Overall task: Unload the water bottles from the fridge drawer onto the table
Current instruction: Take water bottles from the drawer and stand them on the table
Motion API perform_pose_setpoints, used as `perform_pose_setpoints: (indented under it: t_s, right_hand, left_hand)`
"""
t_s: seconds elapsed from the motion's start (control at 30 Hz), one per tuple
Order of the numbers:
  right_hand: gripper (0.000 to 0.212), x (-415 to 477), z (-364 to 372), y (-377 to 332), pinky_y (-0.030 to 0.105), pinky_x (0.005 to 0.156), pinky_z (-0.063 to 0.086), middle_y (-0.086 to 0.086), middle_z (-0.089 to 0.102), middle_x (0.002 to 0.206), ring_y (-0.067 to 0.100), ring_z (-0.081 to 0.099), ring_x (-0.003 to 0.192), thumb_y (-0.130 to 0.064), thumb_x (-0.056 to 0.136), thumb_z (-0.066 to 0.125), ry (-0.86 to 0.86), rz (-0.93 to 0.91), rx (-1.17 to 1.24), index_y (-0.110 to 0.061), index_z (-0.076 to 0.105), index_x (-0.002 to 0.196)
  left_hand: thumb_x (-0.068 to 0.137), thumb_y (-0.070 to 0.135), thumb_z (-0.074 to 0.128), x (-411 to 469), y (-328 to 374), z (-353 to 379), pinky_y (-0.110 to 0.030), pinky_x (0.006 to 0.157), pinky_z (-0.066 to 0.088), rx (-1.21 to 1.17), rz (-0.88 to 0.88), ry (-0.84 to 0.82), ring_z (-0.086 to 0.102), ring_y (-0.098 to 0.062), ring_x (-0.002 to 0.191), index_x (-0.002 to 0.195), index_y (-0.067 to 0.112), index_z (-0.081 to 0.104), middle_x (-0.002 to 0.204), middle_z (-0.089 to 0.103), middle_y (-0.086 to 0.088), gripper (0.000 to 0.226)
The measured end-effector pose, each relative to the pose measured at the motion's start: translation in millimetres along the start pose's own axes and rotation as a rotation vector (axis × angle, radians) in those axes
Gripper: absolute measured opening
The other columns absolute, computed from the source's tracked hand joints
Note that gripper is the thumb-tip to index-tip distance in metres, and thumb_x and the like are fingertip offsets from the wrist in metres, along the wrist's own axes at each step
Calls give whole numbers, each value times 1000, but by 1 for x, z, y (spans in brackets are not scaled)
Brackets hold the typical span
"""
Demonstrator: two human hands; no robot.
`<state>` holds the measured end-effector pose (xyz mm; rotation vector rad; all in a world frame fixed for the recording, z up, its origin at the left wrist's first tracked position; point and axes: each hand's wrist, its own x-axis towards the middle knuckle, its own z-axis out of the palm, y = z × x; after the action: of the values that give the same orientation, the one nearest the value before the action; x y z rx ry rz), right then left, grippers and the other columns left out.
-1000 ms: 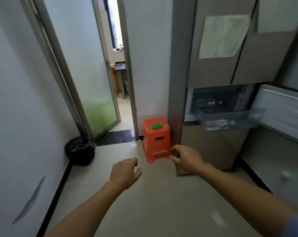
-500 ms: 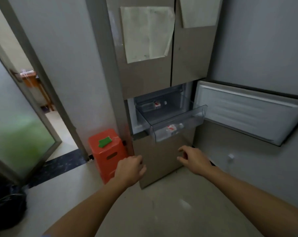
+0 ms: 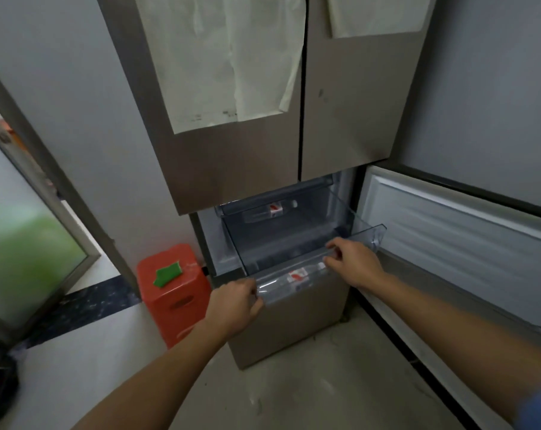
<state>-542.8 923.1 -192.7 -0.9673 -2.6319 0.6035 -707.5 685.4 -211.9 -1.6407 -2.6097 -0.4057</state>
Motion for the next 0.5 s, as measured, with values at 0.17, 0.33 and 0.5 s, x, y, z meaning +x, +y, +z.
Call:
perform_pose_setpoints:
  t_s: [0.17,0.33,0.5]
  right_hand:
    - [36,79,18,14,33,70,49,-10,59,83,14,59,79,-44,87,61,-49,26,-31,-22,60,116]
    - [39,150,42,33,32,76,48,1,67,102,22,62,95,-47,86,62,-227,11,-118,-23,59,116]
    - [35,198,68,49,30,85,47,0,65,112,22,60,103,-43,78,70,-587,-43,-228,-28,64,109]
  left_hand:
    - [86,43,50,57,-10,23,-32,61,47,-31,-45,40,63,-22,78,86,21,56,88,66,1,23]
    - [86,40,52,111,-15,62,-29,58,35,-68,-94,29,64,-24,77,84,18,58,86,67,-3,23]
    - [88,43,46,137,-10,95,-33,63,43,-137,-186,-57,65,-28,83,84,21,57,89,69,-4,25]
